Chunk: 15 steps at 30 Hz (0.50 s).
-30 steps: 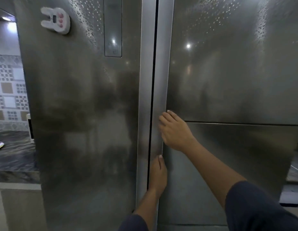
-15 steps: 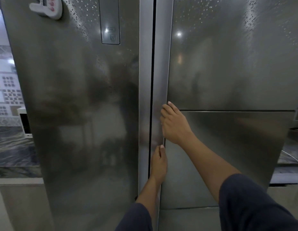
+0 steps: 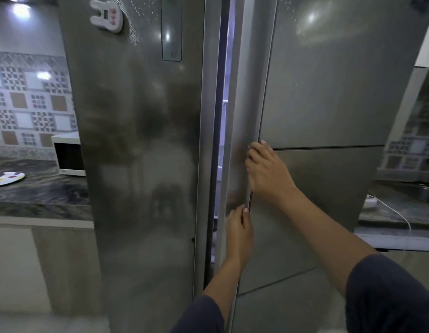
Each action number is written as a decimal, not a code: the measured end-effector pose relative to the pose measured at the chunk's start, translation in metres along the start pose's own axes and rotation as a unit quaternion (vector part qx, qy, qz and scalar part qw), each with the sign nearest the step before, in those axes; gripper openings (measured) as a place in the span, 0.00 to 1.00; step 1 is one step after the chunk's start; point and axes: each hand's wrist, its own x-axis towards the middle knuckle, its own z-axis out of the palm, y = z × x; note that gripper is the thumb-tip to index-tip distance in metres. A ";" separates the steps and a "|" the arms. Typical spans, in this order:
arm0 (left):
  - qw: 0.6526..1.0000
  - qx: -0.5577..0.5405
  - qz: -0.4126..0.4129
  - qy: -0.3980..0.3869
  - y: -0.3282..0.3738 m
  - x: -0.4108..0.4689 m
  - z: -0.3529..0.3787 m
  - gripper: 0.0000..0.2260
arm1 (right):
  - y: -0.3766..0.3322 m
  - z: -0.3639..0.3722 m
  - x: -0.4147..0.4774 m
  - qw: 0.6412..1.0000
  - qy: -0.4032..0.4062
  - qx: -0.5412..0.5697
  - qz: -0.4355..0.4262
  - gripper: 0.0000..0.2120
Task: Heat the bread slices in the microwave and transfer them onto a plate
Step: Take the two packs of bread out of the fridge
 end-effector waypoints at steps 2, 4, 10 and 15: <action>0.997 0.048 0.034 0.053 0.011 -0.021 -0.001 0.09 | 0.006 -0.022 -0.018 1.000 0.000 0.001 -0.003 0.16; 0.990 0.064 0.077 0.099 0.024 -0.036 -0.004 0.09 | 0.012 -0.045 -0.035 1.000 0.007 0.009 0.000 0.13; 0.990 0.033 0.116 0.073 0.061 -0.048 -0.005 0.10 | 0.012 -0.111 -0.081 0.991 0.093 0.080 0.046 0.10; 0.994 0.005 0.104 -0.011 0.088 -0.040 0.016 0.17 | 0.020 -0.153 -0.085 0.994 0.103 0.026 0.030 0.17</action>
